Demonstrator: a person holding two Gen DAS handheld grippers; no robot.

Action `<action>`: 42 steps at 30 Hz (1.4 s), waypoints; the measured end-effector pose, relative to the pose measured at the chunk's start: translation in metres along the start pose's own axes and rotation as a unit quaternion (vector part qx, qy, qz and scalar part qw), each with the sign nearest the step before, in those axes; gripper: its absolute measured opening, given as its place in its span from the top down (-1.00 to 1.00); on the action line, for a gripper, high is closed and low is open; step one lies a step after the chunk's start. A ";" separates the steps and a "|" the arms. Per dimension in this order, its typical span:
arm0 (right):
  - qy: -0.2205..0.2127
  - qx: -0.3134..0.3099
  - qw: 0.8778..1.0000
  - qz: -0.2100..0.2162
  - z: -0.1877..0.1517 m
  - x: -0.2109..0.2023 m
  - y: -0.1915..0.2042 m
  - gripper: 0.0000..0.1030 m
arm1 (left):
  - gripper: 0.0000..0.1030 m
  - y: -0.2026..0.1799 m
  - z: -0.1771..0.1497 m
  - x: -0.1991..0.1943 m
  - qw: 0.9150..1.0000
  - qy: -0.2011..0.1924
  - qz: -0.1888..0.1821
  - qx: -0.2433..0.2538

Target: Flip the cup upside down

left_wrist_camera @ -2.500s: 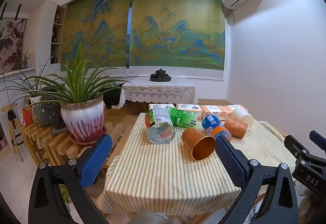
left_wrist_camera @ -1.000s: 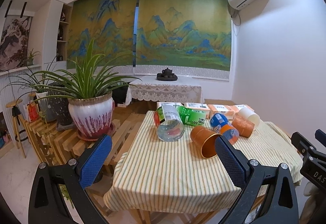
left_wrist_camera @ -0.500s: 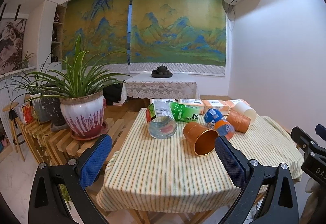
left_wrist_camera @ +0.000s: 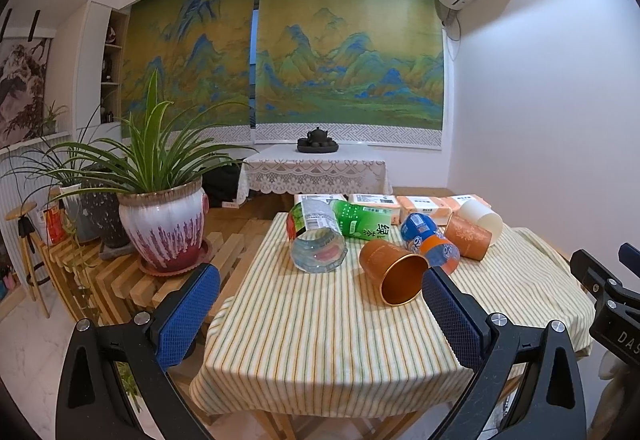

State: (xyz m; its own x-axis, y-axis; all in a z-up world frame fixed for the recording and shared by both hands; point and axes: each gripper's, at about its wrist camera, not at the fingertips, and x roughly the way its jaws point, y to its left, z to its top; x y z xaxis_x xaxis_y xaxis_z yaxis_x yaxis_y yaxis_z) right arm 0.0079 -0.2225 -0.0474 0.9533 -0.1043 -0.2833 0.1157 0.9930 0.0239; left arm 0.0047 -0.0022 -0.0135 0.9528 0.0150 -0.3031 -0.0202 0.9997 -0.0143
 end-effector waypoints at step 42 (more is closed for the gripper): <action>0.137 -0.118 0.952 0.246 0.077 0.184 0.057 -0.82 | -0.99 0.037 0.030 0.076 0.998 0.056 0.018 0.000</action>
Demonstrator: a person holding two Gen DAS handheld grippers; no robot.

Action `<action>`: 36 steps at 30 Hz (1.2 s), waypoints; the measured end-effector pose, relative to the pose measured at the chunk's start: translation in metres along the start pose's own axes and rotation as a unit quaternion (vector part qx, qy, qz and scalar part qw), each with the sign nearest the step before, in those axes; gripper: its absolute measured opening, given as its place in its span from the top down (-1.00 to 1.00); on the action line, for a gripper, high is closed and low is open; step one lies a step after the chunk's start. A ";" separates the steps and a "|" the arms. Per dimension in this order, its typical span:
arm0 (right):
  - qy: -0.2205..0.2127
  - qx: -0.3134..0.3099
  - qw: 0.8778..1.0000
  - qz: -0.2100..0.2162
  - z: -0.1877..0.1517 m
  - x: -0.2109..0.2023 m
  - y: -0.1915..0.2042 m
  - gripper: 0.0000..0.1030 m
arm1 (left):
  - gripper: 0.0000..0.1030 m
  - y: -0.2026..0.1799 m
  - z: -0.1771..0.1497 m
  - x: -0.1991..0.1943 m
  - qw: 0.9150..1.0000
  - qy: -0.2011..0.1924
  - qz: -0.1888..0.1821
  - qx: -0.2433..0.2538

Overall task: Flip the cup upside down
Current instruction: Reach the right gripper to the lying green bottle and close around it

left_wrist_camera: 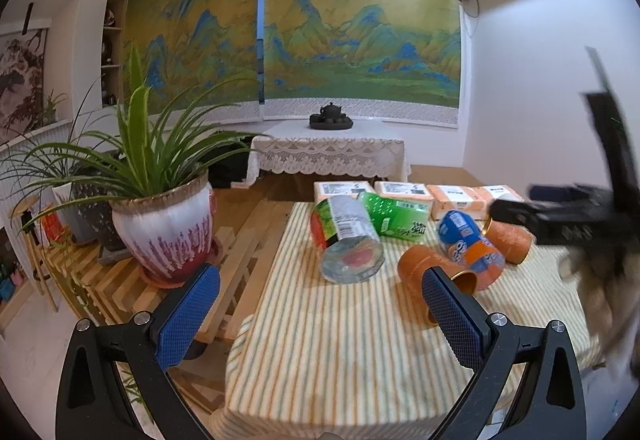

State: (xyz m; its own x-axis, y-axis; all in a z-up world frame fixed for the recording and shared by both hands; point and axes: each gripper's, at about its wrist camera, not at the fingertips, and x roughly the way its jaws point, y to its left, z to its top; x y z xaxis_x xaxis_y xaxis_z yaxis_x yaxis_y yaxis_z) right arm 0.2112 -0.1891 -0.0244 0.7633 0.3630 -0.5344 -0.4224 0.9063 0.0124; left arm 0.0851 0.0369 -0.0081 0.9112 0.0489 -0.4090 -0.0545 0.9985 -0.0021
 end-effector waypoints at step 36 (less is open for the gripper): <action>0.266 -0.292 0.919 0.024 0.058 0.237 0.044 -0.26 | -0.99 0.096 -0.016 0.037 0.994 0.053 0.067 -0.075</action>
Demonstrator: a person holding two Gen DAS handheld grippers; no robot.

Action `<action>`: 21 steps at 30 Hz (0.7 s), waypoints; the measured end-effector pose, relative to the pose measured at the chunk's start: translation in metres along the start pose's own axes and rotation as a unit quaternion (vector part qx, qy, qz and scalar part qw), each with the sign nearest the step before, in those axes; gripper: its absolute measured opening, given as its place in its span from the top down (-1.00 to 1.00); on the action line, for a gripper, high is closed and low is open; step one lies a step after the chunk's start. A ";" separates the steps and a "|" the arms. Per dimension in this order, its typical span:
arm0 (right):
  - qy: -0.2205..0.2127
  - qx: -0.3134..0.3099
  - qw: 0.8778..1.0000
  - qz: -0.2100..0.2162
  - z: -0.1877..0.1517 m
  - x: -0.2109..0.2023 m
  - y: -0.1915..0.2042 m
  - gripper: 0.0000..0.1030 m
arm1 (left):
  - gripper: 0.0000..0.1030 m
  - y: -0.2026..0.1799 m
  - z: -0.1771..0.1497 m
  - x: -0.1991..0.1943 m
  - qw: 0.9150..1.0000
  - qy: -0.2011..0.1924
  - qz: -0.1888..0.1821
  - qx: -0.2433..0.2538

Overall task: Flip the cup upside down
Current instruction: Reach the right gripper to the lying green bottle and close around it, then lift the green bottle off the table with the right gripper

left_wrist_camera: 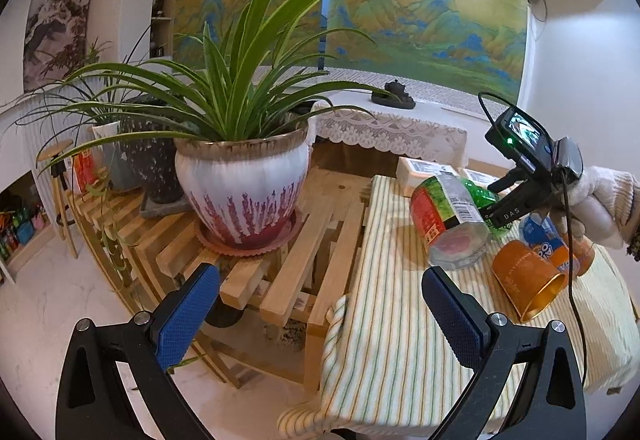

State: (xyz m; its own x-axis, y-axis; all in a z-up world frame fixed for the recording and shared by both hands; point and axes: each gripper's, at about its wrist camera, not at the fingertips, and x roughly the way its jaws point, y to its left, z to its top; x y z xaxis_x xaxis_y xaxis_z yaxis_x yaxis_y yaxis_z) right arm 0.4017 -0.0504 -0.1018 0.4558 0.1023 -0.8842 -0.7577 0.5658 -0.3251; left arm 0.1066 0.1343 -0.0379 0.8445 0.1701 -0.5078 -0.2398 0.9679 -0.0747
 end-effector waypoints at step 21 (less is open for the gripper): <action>-0.007 -0.018 1.000 -0.023 -0.008 -0.011 0.007 0.00 | -0.99 -0.013 -0.002 -0.010 1.000 -0.006 -0.001 0.013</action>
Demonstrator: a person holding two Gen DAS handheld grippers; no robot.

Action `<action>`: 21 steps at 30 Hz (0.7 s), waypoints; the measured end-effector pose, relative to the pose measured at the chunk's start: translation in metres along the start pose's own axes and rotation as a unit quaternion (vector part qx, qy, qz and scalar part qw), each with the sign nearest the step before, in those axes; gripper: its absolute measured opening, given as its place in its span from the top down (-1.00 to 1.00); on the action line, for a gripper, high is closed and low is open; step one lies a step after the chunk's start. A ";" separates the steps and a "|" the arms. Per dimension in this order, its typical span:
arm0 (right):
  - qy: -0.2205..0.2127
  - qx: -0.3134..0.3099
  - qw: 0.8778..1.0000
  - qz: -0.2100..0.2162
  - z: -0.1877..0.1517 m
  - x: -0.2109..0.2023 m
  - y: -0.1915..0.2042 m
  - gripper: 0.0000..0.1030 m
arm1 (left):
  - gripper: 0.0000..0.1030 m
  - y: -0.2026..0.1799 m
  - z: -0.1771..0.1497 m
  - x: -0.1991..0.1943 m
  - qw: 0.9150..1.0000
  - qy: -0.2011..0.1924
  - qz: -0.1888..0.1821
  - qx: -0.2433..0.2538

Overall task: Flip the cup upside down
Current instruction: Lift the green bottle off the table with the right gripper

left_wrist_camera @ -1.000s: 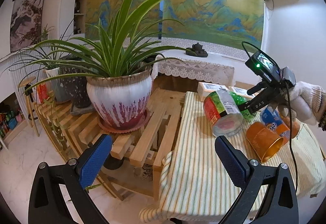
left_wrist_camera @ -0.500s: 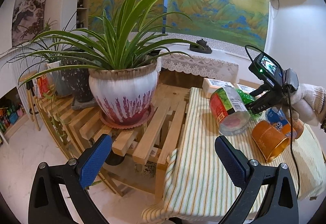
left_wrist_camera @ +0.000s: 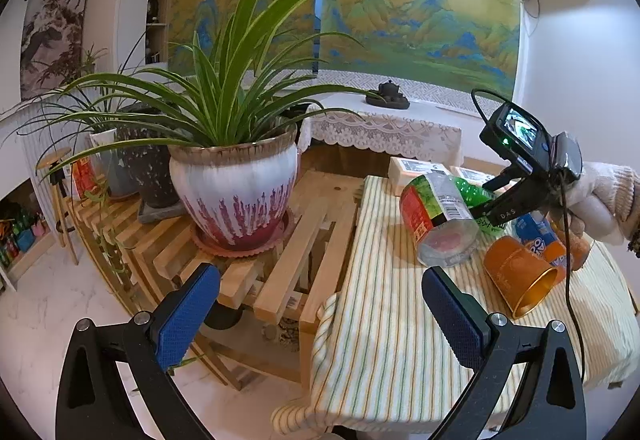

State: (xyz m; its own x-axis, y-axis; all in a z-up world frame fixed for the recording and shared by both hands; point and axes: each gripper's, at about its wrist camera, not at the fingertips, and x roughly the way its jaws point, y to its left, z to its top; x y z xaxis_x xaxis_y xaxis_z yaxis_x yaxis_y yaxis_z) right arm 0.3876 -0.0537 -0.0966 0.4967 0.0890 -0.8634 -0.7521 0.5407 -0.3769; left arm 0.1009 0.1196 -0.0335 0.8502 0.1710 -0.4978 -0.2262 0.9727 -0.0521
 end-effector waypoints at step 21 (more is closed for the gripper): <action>0.013 0.033 0.999 0.013 0.003 -0.008 -0.020 -0.18 | -0.99 -0.002 0.004 -0.008 1.000 -0.012 -0.004 -0.003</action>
State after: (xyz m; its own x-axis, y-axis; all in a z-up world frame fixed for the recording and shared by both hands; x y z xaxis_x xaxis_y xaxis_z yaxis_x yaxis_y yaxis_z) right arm 0.4006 -0.0626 -0.0810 0.4652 0.0820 -0.8814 -0.7337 0.5928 -0.3321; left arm 0.0970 0.1168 -0.0260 0.8637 0.1664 -0.4757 -0.2218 0.9731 -0.0623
